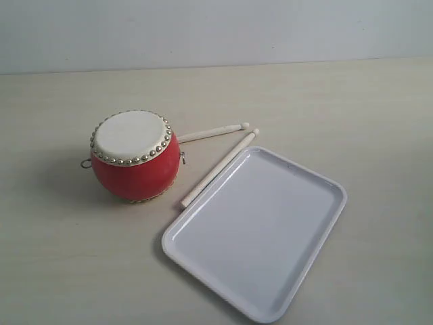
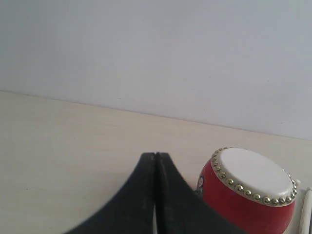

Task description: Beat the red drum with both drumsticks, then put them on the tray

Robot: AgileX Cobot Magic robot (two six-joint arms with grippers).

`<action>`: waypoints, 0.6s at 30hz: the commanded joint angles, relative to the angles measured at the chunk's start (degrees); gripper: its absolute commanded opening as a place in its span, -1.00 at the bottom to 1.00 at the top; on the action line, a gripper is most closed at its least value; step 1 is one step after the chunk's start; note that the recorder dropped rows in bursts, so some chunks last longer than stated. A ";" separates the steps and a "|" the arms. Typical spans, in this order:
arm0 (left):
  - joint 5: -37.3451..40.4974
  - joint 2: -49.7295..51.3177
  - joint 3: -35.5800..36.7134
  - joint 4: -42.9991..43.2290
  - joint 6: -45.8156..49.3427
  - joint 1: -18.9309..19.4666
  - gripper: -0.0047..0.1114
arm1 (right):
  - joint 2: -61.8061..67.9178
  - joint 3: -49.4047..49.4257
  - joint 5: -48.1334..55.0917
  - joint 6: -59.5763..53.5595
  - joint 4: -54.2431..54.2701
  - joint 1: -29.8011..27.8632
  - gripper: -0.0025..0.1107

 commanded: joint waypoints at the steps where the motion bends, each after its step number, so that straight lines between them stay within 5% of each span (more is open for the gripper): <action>1: -0.34 -0.28 0.20 -0.15 -0.51 0.12 -0.92 | -0.39 0.27 -0.13 -0.43 -0.06 -0.28 -0.96; 18: -0.55 -0.28 0.20 1.26 1.09 0.12 -0.92 | -0.39 0.27 -0.28 -0.57 -0.47 -0.28 -0.96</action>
